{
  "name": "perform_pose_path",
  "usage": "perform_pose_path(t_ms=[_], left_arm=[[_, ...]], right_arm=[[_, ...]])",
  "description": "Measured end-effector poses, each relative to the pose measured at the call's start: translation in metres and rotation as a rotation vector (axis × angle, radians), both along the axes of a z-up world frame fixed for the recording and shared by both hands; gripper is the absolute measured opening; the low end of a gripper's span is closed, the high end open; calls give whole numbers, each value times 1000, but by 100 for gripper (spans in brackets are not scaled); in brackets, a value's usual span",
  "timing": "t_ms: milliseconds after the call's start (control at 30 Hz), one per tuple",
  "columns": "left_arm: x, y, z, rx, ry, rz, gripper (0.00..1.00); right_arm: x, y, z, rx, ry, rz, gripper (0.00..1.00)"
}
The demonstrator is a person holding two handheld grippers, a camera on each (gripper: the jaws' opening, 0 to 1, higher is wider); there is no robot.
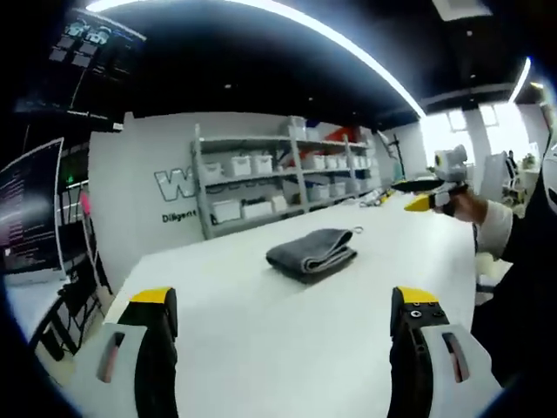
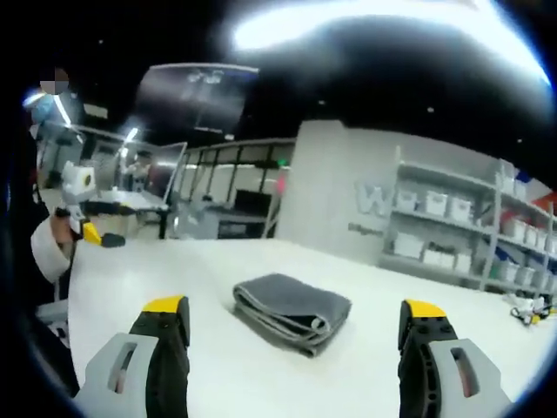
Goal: Open the folded towel by lifting each exposed corner and separating the folded layers until the towel lies flat within the target outline without major curled edges
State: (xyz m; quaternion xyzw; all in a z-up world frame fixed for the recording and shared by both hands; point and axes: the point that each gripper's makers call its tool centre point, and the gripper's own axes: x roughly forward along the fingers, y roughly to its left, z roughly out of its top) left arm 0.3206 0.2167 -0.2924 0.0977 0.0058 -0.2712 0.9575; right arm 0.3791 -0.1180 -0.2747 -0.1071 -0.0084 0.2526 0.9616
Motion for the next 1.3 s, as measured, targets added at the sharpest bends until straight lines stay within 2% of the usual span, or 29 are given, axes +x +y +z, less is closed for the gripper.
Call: perform_pose_path(t_ms=[200, 267, 433, 567, 833, 900, 1000, 1200, 1300], left_arm=[[-5, 2, 3, -60, 28, -29, 100], [-5, 1, 1, -57, 36, -34, 100], [-1, -3, -6, -16, 54, -25, 100], [-1, -7, -8, -18, 61, -39, 100], [-1, -9, -14, -8, 78, -53, 100], [-1, -8, -14, -7, 78, -54, 100], [0, -6, -15, -10, 80, -49, 100], [1, -5, -16, -19, 85, -45, 100], [0, -6, -16, -27, 84, -53, 100]], right_arm=[[3, 10, -12, -60, 21, 18, 99], [3, 19, -17, -96, 17, 52, 99], [10, 25, -24, -169, -8, 43, 99], [17, 30, -29, -207, -20, 40, 98], [30, 32, -35, -252, -46, 14, 96], [34, 32, -34, -241, -61, 27, 92], [41, 36, -37, -204, -49, 43, 92], [57, 40, -47, -274, -63, 19, 91], [60, 43, -48, -244, -54, 44, 89]])
